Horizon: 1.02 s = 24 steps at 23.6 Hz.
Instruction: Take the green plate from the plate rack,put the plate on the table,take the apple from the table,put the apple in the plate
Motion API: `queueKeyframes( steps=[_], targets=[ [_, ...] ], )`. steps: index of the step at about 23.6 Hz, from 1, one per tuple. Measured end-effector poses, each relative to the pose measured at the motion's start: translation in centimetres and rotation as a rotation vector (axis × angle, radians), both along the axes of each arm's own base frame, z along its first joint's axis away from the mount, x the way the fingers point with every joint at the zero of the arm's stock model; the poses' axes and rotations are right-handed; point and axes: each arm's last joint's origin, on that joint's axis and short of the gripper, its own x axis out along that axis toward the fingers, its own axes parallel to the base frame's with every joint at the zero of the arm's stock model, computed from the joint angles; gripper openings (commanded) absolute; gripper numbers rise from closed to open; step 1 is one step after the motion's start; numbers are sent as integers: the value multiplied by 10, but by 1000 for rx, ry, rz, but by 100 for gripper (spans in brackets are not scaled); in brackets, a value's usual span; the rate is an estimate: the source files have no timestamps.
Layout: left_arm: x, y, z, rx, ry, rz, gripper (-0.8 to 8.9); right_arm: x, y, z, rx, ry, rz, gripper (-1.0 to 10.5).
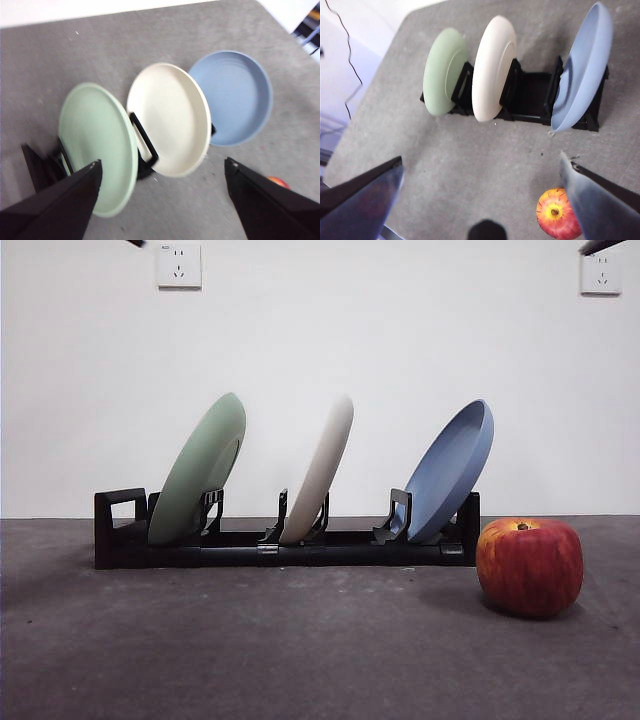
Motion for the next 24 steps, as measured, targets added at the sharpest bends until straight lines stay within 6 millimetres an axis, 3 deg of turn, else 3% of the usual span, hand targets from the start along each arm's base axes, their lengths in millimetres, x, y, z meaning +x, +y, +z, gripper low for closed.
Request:
queueKeyframes(
  steps=[6, 8, 11, 16, 24],
  targets=[
    [34, -40, -2, 140, 6, 17, 409, -3, 20, -1, -59, -10, 36, 598],
    [52, -57, -16, 207, 36, 29, 409, -5, 29, -1, -82, -14, 52, 598],
    [76, -74, -52, 314, 115, 60, 409, -7, 37, -2, -108, -21, 65, 598],
    [98, -80, -91, 388, 234, 62, 409, -7, 38, -2, -119, -24, 59, 598],
    [110, -76, -94, 322, 207, 54, 402, -7, 37, -2, -135, -25, 47, 598]
  ],
)
